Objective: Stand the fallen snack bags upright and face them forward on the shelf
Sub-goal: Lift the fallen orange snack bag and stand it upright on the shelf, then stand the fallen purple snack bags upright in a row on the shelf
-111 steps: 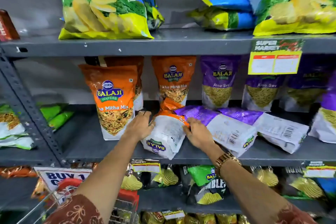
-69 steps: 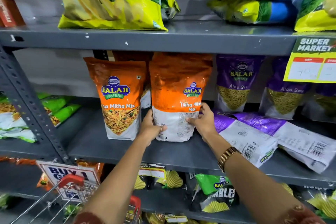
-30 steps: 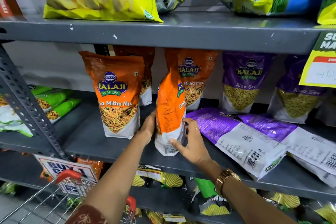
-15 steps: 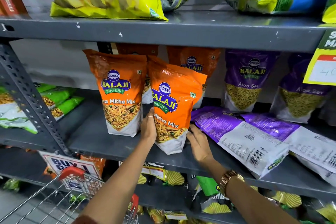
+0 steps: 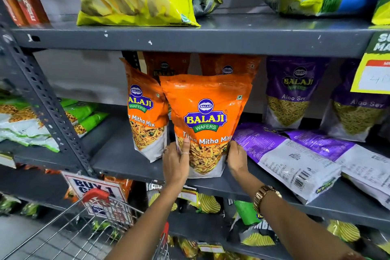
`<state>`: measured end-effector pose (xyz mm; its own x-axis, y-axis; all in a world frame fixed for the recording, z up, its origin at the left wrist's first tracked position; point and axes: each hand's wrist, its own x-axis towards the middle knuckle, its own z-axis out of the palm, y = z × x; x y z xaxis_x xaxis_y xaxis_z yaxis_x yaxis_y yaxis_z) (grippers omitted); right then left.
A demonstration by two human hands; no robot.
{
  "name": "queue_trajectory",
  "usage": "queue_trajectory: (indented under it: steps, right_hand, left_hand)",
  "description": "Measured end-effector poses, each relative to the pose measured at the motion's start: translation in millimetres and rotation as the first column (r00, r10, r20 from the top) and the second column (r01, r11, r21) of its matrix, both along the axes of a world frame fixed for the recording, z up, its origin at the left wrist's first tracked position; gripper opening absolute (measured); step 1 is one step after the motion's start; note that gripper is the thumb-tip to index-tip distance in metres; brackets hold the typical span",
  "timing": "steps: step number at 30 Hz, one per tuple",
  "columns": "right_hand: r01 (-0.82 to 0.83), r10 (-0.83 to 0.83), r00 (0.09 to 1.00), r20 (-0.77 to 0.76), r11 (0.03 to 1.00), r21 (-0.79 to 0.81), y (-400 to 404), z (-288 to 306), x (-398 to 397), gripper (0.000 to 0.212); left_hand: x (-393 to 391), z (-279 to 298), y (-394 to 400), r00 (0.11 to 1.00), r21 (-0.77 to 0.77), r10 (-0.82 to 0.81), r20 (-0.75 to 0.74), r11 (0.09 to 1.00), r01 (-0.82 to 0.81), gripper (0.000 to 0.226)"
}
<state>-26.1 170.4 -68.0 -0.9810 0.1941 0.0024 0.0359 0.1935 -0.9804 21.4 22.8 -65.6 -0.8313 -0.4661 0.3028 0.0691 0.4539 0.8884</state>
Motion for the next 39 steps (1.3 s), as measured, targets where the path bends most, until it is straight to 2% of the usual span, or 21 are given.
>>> queue_trajectory:
  steps: [2,5,9,12,16,21,26,30,34,37,39]
  right_hand:
    - [0.016,-0.017,1.0,0.021,0.999,0.033,-3,0,-2,0.037]
    - [0.02,-0.023,0.998,0.056,0.998,0.06,-7,4,-4,0.047]
    - [0.026,-0.033,0.995,0.091,0.996,0.084,-6,9,-7,0.051]
    - [0.038,-0.046,0.997,0.061,0.99,0.139,-1,12,-5,0.048]
    - [0.111,-0.111,0.994,-0.013,0.979,0.171,11,20,-6,0.041]
    - [0.159,-0.151,0.986,-0.068,0.979,0.131,34,31,-10,0.032]
    - [0.277,-0.257,0.959,-0.12,0.937,0.211,65,49,-6,0.027]
    - [0.361,-0.326,0.931,-0.166,0.891,0.274,95,59,2,0.026]
    - [0.36,-0.327,0.933,-0.151,0.857,0.37,123,61,6,0.026]
    - [0.338,-0.325,0.94,-0.109,0.826,0.452,143,60,8,0.024]
    - [0.277,-0.296,0.954,-0.052,0.802,0.53,156,57,6,0.021]
  left_hand:
    - [7,0,-1,1.0,-0.009,-0.011,-0.002,1.0,0.011,0.074]
    - [17,-1,-2,1.0,-0.012,-0.006,0.014,1.0,0.006,0.066]
    - [24,2,-2,1.0,0.002,-0.004,0.03,1.0,0.004,0.071]
    - [25,6,-3,0.999,0.002,0.005,0.034,1.0,-0.005,0.069]
    - [27,14,-2,0.989,-0.039,0.116,-0.094,0.992,-0.12,0.046]
    - [25,37,10,0.946,-0.033,0.148,-0.288,0.986,-0.164,0.024]
    - [23,44,36,0.933,-0.083,0.072,-0.352,0.991,-0.108,0.028]
    - [23,45,65,0.94,-0.046,0.017,-0.342,0.998,-0.034,0.025]
    - [24,44,90,0.962,-0.024,-0.016,-0.273,1.0,0.01,0.02]
    - [21,40,111,0.984,0.023,-0.058,-0.171,0.998,0.063,0.007]
    - [13,34,125,0.995,0.071,-0.094,-0.02,0.993,0.095,0.008]
